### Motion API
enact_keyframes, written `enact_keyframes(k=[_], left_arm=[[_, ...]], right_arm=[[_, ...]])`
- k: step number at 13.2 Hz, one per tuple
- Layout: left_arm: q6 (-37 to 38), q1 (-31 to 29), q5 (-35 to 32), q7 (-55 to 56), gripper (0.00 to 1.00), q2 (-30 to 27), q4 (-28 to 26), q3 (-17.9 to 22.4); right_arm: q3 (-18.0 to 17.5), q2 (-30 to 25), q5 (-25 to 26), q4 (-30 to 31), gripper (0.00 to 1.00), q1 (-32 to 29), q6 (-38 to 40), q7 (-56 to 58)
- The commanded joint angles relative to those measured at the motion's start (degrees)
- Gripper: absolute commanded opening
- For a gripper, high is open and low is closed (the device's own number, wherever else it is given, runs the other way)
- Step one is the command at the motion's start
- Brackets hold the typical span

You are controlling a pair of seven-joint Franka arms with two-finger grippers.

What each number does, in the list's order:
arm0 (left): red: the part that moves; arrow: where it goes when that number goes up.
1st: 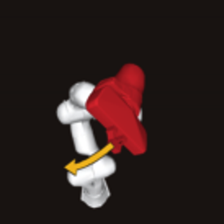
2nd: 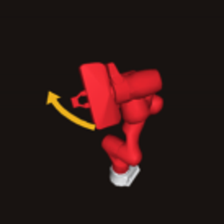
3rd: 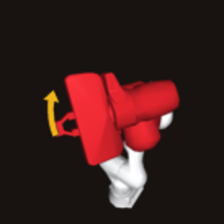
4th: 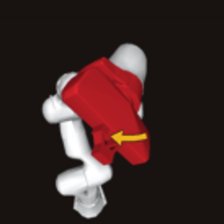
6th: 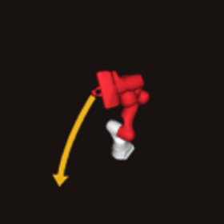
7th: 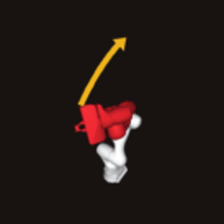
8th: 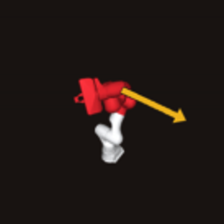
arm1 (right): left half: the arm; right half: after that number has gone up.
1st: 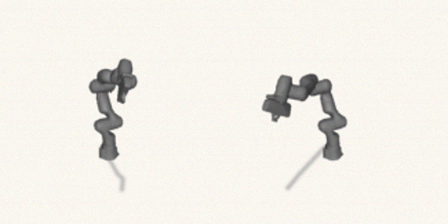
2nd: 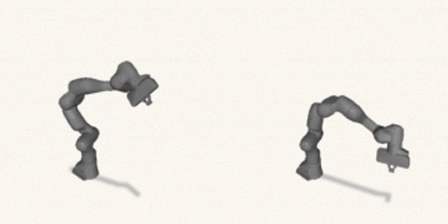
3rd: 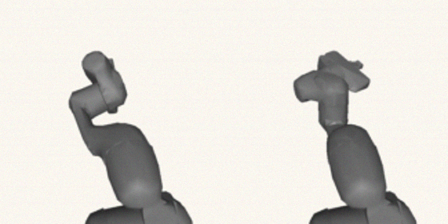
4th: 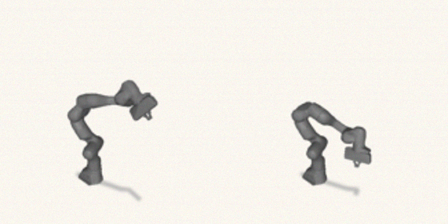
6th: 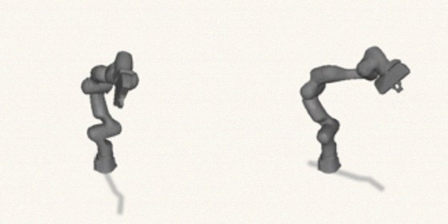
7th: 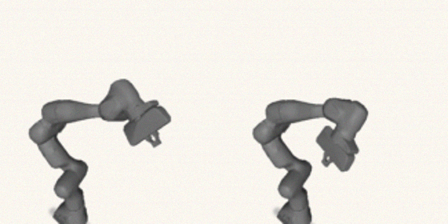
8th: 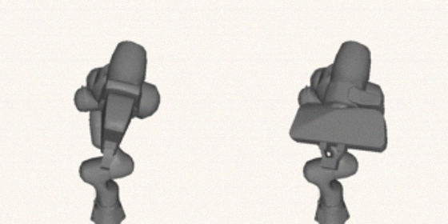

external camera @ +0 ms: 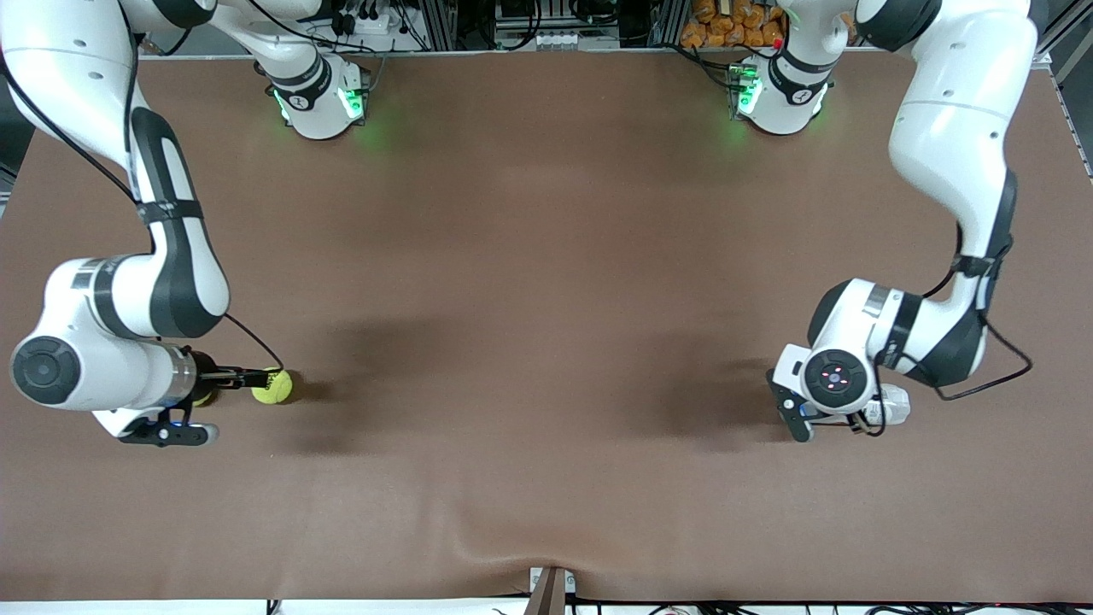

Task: Insert tennis ball vertically with right arm
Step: 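Grasp the tennis ball with the right gripper while the left gripper grasps the can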

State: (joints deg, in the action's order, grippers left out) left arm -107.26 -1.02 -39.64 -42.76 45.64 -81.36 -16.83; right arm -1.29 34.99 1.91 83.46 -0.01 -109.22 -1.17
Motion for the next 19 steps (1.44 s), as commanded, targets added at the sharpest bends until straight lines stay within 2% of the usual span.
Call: enact_keyframes(k=[1, 3, 8, 15, 19], left_arm=[[-3.2, -0.1, -2.8, -1.2, 1.00, 2.1, 0.8, 0.0], [-5.4, -0.2, -3.7, -1.2, 1.00, 3.1, 0.8, 0.0], [-8.9, -0.4, -3.8, -1.2, 1.00, 4.1, -0.1, 0.4], [-10.1, -0.6, -3.9, -1.2, 1.00, 4.5, -0.8, 0.5], [-10.1, -0.5, -3.8, -1.3, 0.65, 4.3, -0.7, 0.5]], right_arm=[[-0.1, -0.9, 0.6, 3.9, 1.00, -0.2, -4.9, 2.7], [-0.1, -1.0, 0.6, 7.8, 1.00, -0.6, -10.5, 2.9], [0.0, -0.2, 1.0, 10.3, 1.00, -1.1, -13.6, 3.2], [0.0, 0.4, 1.0, 18.6, 1.00, -1.5, -26.3, 3.2], [0.0, 0.6, 1.0, 18.8, 1.00, -1.8, -26.8, 3.2]])
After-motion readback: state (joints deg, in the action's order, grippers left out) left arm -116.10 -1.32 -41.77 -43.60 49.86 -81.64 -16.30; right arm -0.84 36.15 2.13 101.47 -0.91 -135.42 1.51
